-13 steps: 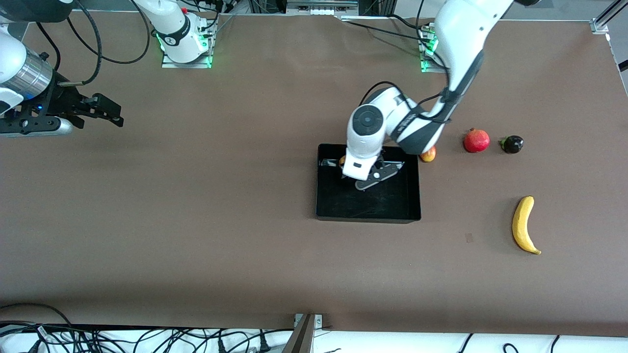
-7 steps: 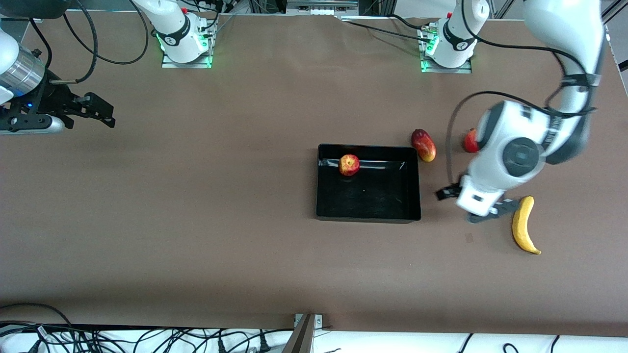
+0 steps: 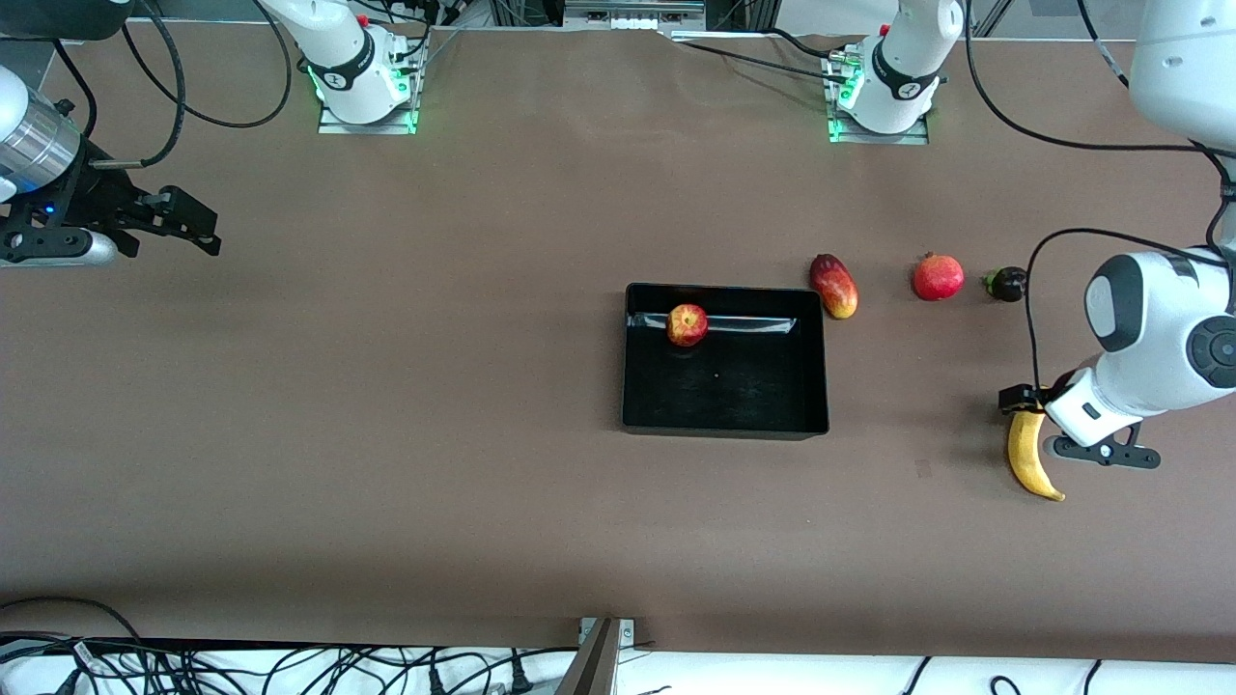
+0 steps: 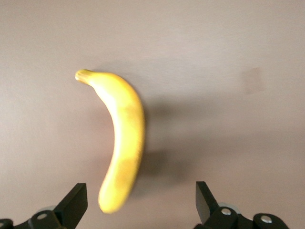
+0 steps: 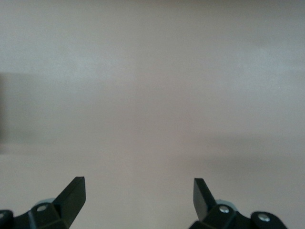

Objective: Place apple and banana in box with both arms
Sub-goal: 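Move the left gripper to the yellow banana and grasp it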

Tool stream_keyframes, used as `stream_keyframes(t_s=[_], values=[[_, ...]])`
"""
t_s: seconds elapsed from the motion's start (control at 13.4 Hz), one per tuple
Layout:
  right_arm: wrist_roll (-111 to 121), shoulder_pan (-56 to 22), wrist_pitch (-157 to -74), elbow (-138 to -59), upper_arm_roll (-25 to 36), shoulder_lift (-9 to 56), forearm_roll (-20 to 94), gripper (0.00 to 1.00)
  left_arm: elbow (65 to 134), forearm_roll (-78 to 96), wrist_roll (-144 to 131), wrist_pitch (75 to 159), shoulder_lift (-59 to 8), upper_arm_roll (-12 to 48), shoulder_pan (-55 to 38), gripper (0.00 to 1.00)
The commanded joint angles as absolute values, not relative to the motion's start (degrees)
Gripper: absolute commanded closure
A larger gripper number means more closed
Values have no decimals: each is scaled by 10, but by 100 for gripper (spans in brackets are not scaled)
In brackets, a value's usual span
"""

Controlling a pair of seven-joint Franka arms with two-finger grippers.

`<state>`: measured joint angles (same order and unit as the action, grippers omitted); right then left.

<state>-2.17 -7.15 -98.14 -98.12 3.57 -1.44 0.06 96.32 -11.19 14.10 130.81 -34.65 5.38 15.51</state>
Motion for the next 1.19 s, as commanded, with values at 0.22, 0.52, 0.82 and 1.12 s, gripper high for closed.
stream_keyframes(t_s=[0.22,0.52,0.82,1.12], values=[[-25,-60,-982,-969,28,-6,-7,0,960,-163,159,1424,-418,61,179,1],[-25,-61,-987,-969,28,-6,-4,0,968,-163,145,1427,-418,62,179,100],[-25,-60,-988,-969,29,-5,-3,0,970,-156,97,1325,-369,96,177,100],[-25,-63,-1002,-969,28,-6,-2,0,959,-112,-93,1155,-288,160,129,100]])
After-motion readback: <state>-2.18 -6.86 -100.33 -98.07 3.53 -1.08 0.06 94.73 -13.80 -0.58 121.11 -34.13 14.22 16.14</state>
